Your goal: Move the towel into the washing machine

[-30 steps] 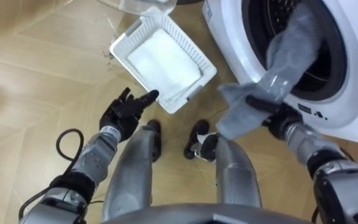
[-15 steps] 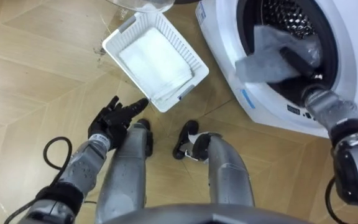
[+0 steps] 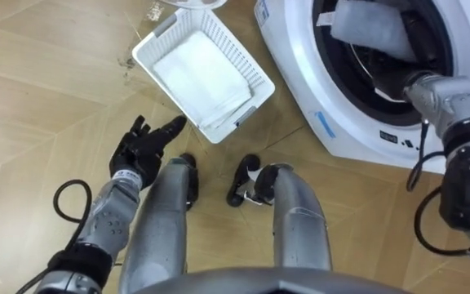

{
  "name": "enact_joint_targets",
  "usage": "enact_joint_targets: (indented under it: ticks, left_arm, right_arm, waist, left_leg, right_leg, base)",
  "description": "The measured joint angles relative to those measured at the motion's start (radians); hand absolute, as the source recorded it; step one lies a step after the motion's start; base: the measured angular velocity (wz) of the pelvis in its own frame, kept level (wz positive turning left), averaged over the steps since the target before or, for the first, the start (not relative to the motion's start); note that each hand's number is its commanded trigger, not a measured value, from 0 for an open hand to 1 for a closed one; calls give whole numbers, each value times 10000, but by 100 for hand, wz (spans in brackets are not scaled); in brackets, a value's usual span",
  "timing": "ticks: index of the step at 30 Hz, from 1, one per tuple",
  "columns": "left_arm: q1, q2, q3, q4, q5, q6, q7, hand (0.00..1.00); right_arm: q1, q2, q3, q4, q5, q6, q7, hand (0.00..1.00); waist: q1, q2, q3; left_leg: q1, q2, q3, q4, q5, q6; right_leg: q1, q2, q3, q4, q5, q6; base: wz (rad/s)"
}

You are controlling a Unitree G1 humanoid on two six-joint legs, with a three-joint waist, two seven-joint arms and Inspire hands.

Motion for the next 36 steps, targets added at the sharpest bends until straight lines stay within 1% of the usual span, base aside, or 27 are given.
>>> enact_joint_targets:
  ticks: [2, 3, 4, 6, 7, 8, 10, 12, 13, 14, 17, 18, 20, 23, 24, 27, 30, 33, 34, 35, 36]
  left_arm:
    - [-76, -128, -37, -5, 33, -92, 136, 0]
    - [-92, -148, -56, -13, 33, -114, 161, 0]
    - [-120, -175, -87, -26, 34, -140, 205, 0]
    - [-151, -213, -120, -38, 42, -142, 319, 0]
    - [-155, -237, -147, -137, 103, -149, 397, 0]
    - [-165, -228, -207, -287, 113, -218, 427, 0]
    - [-185, -259, -225, -301, 119, -411, 428, 0]
    - [-290, -269, -270, -301, 127, -575, 415, 0]
    - [-311, -270, -319, -300, 128, -602, 413, 0]
    - [-349, -274, -448, -300, 189, -636, 402, 0]
    - [-467, -289, -706, -230, 240, -655, 342, 0]
    - [-465, -291, -779, -219, 246, -655, 327, 0]
    - [-440, -278, -1023, -117, 384, -655, 130, 0]
    - [-407, -267, -1099, 87, 400, -656, 49, 0]
    - [-416, -220, -1113, 154, 394, -656, 43, 0]
    - [-412, -201, -1210, 256, 398, -646, -10, 0]
    - [-561, -238, -1204, 497, 424, -605, -90, 0]
    - [-838, -314, -1197, 1063, 421, -566, -143, 0]
    - [-905, -331, -1189, 1370, 511, -560, -140, 0]
    - [-914, -324, -1178, 1686, 753, -545, -138, 0]
    - [-828, -303, -1152, 1866, 944, -533, -129, 0]
  right_arm:
    - [-31, 0, -254, -23, 257, -430, -591, 0]
    - [-38, 0, -282, -68, 329, -540, -741, 0]
    - [-62, 0, -285, -164, 489, -783, -1009, 0]
    - [-62, 0, -285, -387, 620, -1036, -1440, 0]
    - [-64, 0, -285, -521, 625, -1230, -1705, 0]
    - [-65, 0, -285, -657, 624, -1450, -1930, 0]
    - [-71, 0, -285, -749, 661, -1697, -2125, 0]
    - [-82, 0, -283, -768, 783, -1821, -2314, 0]
    - [-81, 0, -283, -768, 820, -1890, -2348, 0]
    - [-80, 0, -283, -766, 898, -2042, -2406, 0]
    - [-38, 1, -278, -765, 987, -2363, -2546, 0]
    - [-13, 1, -276, -764, 1032, -2416, -2563, 0]
    - [93, 2, -277, -692, 1233, -2661, -2599, 0]
    - [116, 8, -278, -388, 1478, -2702, -2719, 0]
    - [131, 16, -278, -325, 1499, -2763, -2811, 0]
    - [271, 26, -277, -327, 1497, -2764, -2916, 0]
    - [630, 78, -277, -707, 1319, -2950, -3068, 0]
    - [1160, 258, -177, -1114, 991, -3409, -3050, 0]
    - [1463, 395, -126, -1167, 829, -3635, -2946, 0]
    - [1779, 525, 121, -1201, 539, -3828, -2765, 0]
    - [2125, 668, 219, -1205, 313, -4021, -2582, 0]
  waist:
    - [18, 45, -2]
    - [35, 46, -2]
    - [68, 48, -1]
    - [84, 136, -5]
    - [102, 229, -11]
    - [104, 298, -15]
    - [131, 341, -17]
    - [188, 365, -19]
    - [217, 365, -19]
    - [268, 379, -14]
    - [384, 461, -5]
    - [426, 466, -4]
    - [580, 550, 1]
    - [654, 586, 10]
    - [655, 612, 10]
    - [655, 648, 16]
    - [648, 770, 14]
    - [722, 889, 24]
    - [773, 961, 16]
    - [859, 1048, 17]
    - [908, 1169, 0]
  left_leg:
    - [-98, -18, 4, 144, -67, 104]
    - [-120, -25, 18, 158, -75, 118]
    - [-147, -39, 81, 170, -90, 147]
    - [-147, -65, 132, 187, -116, 195]
    - [-145, -88, 143, 186, -123, 214]
    - [-140, -156, 162, 161, -109, 239]
    - [-117, -203, 244, 154, -108, 274]
    - [-100, -202, 245, 150, -105, 278]
    - [-97, -202, 245, 149, -105, 278]
    - [-90, -202, 243, 144, -105, 279]
    - [16, -200, 215, 4, -53, 306]
    - [63, -200, 218, -60, -32, 306]
    - [273, -159, 197, -290, 18, 315]
    - [754, -186, 202, -703, 62, 345]
    - [903, -197, 199, -837, 68, 352]
    - [1157, -206, 193, -1097, 82, 378]
    - [1328, -200, 157, -1327, 99, 410]
    - [1643, -155, 187, -1614, 121, 449]
    - [1880, -122, 178, -1787, 130, 455]
    - [2187, -80, 174, -2008, 132, 453]
    - [2487, -5, 160, -2230, 133, 450]
  right_leg:
    - [-50, -10, 34, 95, -51, 82]
    - [-80, -12, 39, 112, -54, 98]
    - [-150, -27, 105, 215, -49, 121]
    - [-177, -72, 154, 258, -54, 160]
    - [-187, -100, 166, 267, -50, 184]
    - [-225, -163, 215, 325, -66, 218]
    - [-309, -154, 429, 400, -76, 248]
    - [-300, -141, 442, 389, -69, 258]
    - [-298, -139, 444, 385, -69, 258]
    - [-287, -141, 439, 363, -69, 258]
    - [-151, -124, 388, 190, -30, 303]
    - [-110, -116, 382, 121, -1, 303]
    - [159, -61, 276, -204, 122, 298]
    - [585, 21, 329, -517, 205, 401]
    - [734, 26, 309, -642, 233, 414]
    - [985, 52, 271, -899, 296, 456]
    - [1218, 166, 288, -1230, 361, 555]
    - [1607, 270, 289, -1604, 410, 631]
    - [1876, 364, 286, -1872, 460, 673]
    - [2205, 445, 265, -2160, 550, 669]
    - [2559, 598, 264, -2544, 670, 686]
  base:
    - [8]
    - [0]
    - [-6]
    - [-2]
    - [4]
    - [4]
    - [2]
    - [0]
    - [0]
    - [0]
    - [0]
    - [-4]
    - [-6]
    - [-4]
    - [0]
    - [0]
    - [4]
    - [6]
    - [-8]
    - [-15]
    - [-16]
